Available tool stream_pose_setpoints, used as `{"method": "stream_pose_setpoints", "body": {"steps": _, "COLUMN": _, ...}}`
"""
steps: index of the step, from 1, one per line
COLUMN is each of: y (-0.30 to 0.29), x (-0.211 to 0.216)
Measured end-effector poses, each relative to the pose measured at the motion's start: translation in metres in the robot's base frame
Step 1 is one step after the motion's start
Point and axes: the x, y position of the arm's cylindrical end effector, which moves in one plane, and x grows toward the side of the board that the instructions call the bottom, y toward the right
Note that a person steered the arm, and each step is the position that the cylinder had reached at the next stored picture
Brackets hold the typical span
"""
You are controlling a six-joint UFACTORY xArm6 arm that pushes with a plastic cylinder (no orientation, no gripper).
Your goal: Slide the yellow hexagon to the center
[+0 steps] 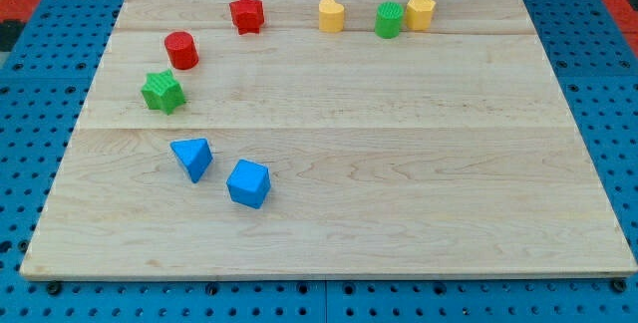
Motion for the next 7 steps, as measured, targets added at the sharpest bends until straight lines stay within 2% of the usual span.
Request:
{"method": "stream_pose_setpoints", "body": {"steps": 2, "y": 0.005, "x": 0.047}}
{"method": "stream_pose_setpoints", "body": {"steps": 3, "y": -0.008, "x": 0.051}}
{"method": "stream_pose_setpoints", "body": {"steps": 5, "y": 0.018, "x": 0.037}}
{"method": "stream_pose_setpoints", "body": {"steps": 7, "y": -0.077, "x": 0.112}}
